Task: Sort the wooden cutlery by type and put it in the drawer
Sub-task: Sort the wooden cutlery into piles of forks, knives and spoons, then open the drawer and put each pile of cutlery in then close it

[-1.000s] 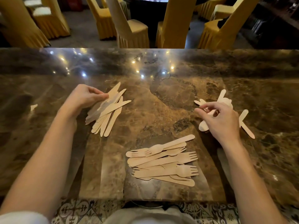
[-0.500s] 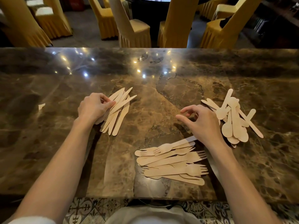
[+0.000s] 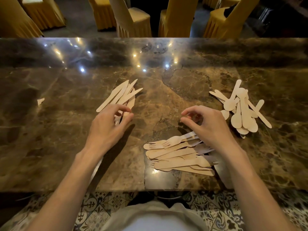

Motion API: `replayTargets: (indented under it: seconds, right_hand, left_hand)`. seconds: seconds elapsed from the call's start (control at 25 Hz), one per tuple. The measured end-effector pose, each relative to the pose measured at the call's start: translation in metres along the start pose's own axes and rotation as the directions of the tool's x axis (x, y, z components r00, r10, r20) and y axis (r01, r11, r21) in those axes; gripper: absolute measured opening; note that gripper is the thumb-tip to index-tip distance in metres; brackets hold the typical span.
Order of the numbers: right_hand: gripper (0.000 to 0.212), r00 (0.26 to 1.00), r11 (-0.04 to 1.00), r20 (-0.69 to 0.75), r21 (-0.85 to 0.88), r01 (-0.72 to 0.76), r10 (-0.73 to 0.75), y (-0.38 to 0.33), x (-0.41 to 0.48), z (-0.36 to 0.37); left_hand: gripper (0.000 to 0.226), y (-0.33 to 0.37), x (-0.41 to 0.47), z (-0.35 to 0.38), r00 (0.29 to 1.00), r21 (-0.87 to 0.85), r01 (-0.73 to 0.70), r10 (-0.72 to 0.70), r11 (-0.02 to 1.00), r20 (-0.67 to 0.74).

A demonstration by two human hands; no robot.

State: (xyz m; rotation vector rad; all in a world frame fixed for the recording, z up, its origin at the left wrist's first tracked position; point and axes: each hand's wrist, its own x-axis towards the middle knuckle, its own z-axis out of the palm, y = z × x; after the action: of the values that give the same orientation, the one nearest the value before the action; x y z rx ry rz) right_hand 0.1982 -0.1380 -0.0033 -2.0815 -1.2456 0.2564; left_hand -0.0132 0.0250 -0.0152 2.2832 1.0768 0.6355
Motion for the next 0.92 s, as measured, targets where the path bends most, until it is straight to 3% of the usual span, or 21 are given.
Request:
replayTargets:
  seconds: [0.16, 0.4, 0.48, 0.6, 0.72, 0.8, 0.92]
  right_hand:
    - [0.007, 0.988, 0.951, -0.081, 0.29, -0.105, 0.134, -0.015, -0.041, 0.0]
    - [0.011, 0.881, 0.73, -0.154, 0.631, -0.261, 0.448, -0.028, -0.118, 0.01]
    - [0.012, 0.841, 0.556, -0.106, 0.792, -0.252, 0.531, -0.031, -0.138, 0.018]
    - [0.01, 0.77, 0.165, 0.068, 0.961, -0.221, 0.634, -0.035, -0.163, 0.039]
    - [0.008, 0.689, -0.116, 0.173, 0.985, -0.129, 0.703, -0.035, -0.188, 0.06]
    - [0.021, 0.585, -0.246, 0.249, 0.965, -0.086, 0.772, -0.031, -0.202, 0.075]
    - [0.019, 0.418, -0.507, 0.496, 0.857, -0.092, 0.761, -0.017, -0.207, 0.1]
  left_hand:
    - [0.024, -0.008, -0.043, 0.003, 0.994, 0.034, -0.044, 0.041, 0.998, 0.103]
    - [0.044, -0.007, -0.081, 0.025, 0.987, 0.256, -0.142, 0.117, 0.956, 0.111]
    - [0.047, -0.007, -0.086, 0.03, 0.987, 0.302, -0.144, 0.114, 0.942, 0.113]
    - [0.049, -0.008, -0.088, 0.034, 0.988, 0.354, -0.146, 0.118, 0.924, 0.099]
    - [0.049, -0.007, -0.089, 0.036, 0.989, 0.359, -0.146, 0.124, 0.922, 0.082]
    - [0.049, -0.006, -0.09, 0.036, 0.99, 0.357, -0.14, 0.123, 0.924, 0.07]
    - [0.048, -0.004, -0.091, 0.036, 0.992, 0.343, -0.127, 0.117, 0.931, 0.05]
